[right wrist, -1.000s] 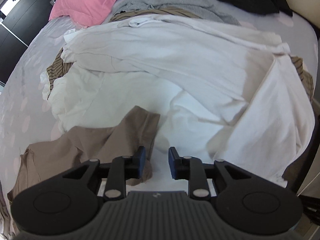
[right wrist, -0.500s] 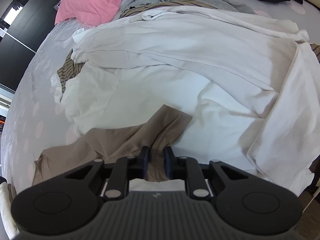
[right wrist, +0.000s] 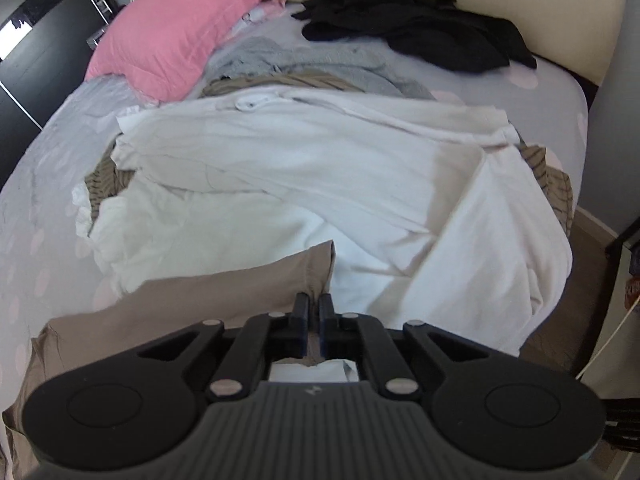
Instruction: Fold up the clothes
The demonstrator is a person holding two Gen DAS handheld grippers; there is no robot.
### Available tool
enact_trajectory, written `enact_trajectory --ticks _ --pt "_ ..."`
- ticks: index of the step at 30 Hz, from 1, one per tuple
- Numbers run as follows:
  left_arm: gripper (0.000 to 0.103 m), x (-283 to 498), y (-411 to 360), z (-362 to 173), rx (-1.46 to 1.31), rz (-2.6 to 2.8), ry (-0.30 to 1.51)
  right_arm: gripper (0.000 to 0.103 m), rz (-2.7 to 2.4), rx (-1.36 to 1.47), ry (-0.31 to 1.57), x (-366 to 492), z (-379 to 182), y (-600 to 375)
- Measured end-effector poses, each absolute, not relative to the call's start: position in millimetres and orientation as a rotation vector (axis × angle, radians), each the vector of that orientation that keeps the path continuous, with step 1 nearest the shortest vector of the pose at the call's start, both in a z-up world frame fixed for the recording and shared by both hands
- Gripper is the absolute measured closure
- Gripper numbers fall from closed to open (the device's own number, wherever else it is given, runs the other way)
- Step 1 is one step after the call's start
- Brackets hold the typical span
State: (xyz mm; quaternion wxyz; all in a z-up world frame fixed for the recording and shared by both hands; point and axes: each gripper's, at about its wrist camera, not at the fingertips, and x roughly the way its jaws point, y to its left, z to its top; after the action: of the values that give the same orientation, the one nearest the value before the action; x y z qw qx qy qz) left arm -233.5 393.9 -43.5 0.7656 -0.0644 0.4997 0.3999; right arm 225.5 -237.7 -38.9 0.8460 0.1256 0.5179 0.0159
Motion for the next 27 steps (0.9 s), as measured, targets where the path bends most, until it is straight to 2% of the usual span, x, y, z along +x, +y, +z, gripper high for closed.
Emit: enact_trajectory --ticks 2,4,7,14,16,27 --pt "0.075 -234.1 392.2 -43.5 -0.145 0.859 1.089 0.097 0.019 0.230 1.119 228.4 -48.8 -236.0" --pt "0.075 -234.9 388.4 -43.5 -0.154 0.836 1.093 0.089 0.000 0.192 1.138 228.7 -54.9 -233.7" --pt "0.075 -238.3 375.6 -46.9 -0.190 0.778 1.099 0.083 -0.002 0.105 1.094 220.5 -49.8 -226.6" --pt "0.075 -246.9 325.9 -64.8 -0.210 0.634 1.152 0.081 0.121 -0.091 0.910 180.5 -25.3 -182.8" --pt "0.075 -250.4 308.9 -68.5 -0.203 0.577 1.165 0.077 0.204 -0.111 0.905 167.0 -24.7 -165.9" --pt "0.072 -287.8 222.0 -104.0 -0.319 0.283 1.332 0.076 0.606 -0.308 0.964 86.8 -40.0 -76.3"
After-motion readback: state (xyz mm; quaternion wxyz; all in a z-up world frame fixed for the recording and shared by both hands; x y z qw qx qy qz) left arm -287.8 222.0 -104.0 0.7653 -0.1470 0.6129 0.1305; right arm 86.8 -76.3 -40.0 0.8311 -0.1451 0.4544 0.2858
